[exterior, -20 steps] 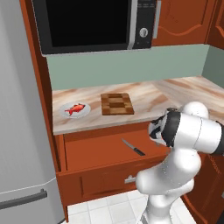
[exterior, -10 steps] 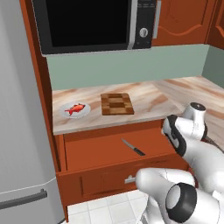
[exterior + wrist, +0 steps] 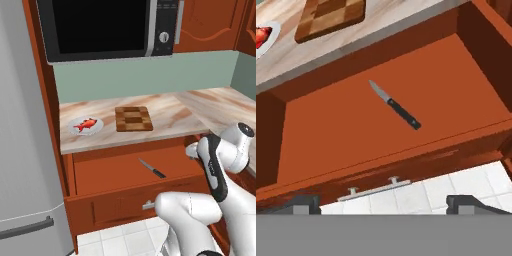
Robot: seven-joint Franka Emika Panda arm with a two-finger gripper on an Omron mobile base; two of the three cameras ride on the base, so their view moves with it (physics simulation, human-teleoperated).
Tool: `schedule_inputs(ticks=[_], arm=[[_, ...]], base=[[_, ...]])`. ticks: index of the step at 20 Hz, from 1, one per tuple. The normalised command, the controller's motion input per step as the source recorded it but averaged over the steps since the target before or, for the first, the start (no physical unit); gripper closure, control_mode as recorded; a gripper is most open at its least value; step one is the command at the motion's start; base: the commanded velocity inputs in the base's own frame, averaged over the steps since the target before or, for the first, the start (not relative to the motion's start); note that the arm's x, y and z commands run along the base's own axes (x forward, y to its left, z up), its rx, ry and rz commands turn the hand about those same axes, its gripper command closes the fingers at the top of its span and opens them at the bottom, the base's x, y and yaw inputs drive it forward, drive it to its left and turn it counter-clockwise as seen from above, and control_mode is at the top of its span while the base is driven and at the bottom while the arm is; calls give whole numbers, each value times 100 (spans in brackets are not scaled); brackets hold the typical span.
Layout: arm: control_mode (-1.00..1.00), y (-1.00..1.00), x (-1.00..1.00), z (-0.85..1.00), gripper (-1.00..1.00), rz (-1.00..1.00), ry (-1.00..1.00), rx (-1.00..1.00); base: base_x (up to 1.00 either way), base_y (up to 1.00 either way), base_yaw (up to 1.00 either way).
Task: Pick up the knife from the drawer and place it on the cutting board. Then place the meat from the plate to the cutting board.
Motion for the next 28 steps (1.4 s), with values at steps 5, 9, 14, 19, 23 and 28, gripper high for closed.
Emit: schedule_inputs(ticks=[5,9,14,19,23,28], arm=[[-100,10,13,29,-100,48,0,0],[-100,11,12,11,-100,20,0,0],[-100,21,51,0,-100,9,13,-7],[-100,21,58,0,-100,5,27,-13],[-100,34,32,-13,-100,5,25,-22],[-100,25,-3,-29,-100,0,12,-25]], base=[[0,0,0],[0,0,0],[0,0,0],[0,0,0],[0,0,0],[0,0,0]])
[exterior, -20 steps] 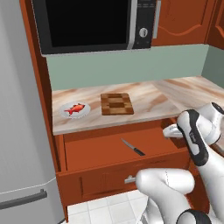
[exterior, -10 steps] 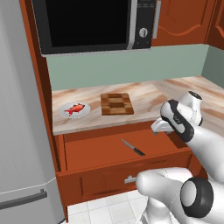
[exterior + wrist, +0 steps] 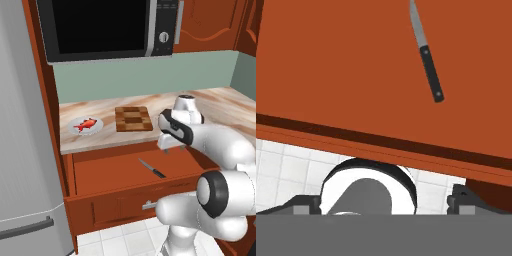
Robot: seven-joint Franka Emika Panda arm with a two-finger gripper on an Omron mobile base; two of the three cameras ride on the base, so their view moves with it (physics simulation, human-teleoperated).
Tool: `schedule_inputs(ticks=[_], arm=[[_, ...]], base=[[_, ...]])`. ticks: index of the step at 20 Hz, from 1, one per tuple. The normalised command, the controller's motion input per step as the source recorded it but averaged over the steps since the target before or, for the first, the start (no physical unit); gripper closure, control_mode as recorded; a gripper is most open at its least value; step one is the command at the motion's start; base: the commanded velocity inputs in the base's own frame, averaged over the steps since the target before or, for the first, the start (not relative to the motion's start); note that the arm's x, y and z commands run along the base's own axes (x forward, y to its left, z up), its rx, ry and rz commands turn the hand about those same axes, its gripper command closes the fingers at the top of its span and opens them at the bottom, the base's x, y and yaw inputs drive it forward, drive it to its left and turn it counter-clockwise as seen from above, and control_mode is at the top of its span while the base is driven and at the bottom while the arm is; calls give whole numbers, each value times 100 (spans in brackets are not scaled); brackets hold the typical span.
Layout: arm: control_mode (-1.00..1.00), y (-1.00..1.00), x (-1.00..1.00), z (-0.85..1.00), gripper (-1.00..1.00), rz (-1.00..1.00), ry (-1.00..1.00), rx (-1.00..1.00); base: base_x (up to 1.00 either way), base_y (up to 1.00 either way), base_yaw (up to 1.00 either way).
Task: Pick up the knife from the drawer and place it on the cutting board. Then place the meat from the plate to the cutting board.
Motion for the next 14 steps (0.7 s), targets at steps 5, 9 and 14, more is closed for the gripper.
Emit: schedule_inputs(ticks=[5,9,14], arm=[[-100,3,-16,-31,-100,2,0,-18],[-100,0,-3,-23,-100,0,0,0],[-100,0,0,-35,-100,0,0,0]], base=[[0,0,0],[0,0,0],[0,0,0]])
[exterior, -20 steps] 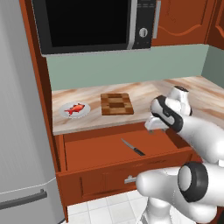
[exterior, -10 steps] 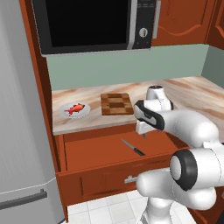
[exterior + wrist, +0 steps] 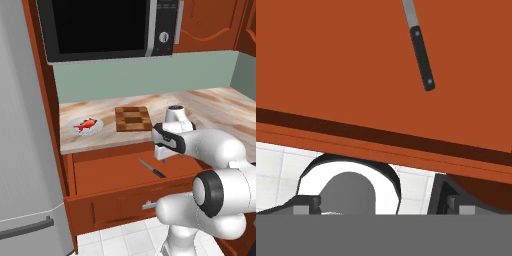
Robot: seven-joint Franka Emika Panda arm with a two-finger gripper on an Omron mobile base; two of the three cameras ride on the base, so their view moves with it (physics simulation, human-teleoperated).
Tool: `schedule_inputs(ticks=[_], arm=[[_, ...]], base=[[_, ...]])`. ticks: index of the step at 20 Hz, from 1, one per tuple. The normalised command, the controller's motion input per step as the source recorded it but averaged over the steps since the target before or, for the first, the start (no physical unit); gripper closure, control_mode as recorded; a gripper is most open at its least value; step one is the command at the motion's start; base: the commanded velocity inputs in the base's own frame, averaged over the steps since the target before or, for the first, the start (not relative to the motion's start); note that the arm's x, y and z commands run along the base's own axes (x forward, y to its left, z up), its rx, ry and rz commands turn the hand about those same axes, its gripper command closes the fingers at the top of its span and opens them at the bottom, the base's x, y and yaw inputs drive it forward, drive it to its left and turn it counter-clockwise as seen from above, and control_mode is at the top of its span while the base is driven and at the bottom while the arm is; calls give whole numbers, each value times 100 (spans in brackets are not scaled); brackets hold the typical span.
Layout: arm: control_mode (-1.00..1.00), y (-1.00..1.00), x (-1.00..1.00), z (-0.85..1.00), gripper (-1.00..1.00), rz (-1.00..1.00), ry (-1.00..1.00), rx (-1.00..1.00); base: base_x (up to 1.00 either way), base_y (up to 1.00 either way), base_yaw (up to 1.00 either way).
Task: Pick up the knife from the drawer and place it on the cutting board. Then place the meat from the plate to the cutting board.
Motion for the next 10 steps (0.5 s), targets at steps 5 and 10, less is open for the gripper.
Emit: schedule_inputs(ticks=[5,10], arm=[[-100,0,2,-39,-100,0,0,0],[-100,0,21,-26,-100,0,0,-2]], base=[[0,0,0],[0,0,0]])
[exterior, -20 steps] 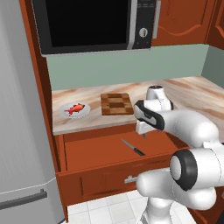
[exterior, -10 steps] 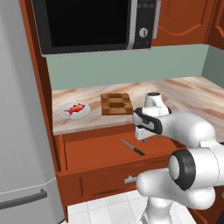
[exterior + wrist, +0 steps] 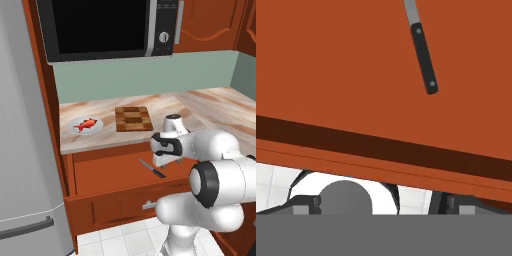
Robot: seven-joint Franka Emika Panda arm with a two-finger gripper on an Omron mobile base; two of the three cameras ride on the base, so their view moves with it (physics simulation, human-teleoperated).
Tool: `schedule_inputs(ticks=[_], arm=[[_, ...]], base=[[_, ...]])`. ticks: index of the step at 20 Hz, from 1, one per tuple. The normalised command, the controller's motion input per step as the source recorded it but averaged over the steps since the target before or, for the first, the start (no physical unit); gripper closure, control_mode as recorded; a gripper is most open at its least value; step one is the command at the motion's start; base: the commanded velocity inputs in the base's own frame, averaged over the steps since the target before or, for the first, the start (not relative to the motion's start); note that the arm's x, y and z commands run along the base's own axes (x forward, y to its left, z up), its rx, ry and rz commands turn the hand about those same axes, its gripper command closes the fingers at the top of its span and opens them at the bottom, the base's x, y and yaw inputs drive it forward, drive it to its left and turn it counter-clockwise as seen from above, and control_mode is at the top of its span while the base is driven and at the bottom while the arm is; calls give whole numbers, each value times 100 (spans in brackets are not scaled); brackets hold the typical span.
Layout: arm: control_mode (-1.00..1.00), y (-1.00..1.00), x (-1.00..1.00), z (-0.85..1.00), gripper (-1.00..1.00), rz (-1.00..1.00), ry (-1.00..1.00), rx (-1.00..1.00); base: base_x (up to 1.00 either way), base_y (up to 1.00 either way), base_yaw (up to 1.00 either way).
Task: Pick up the knife from the drawer and place it on the cutting board. Then place the meat from the plate to the cutting board.
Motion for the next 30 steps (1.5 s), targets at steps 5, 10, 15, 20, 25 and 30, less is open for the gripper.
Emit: schedule_inputs(ticks=[5,10,15,20,25,30], arm=[[-100,0,29,-20,-100,0,0,-1],[-100,-1,37,-18,-100,0,0,0],[-100,-12,2,-22,-100,0,0,0],[-100,-11,0,-32,-100,0,0,0],[-100,-2,0,-19,-100,0,0,0],[-100,0,0,-14,-100,0,0,0]], base=[[0,0,0],[0,0,0],[0,0,0],[0,0,0],[0,0,0],[0,0,0]])
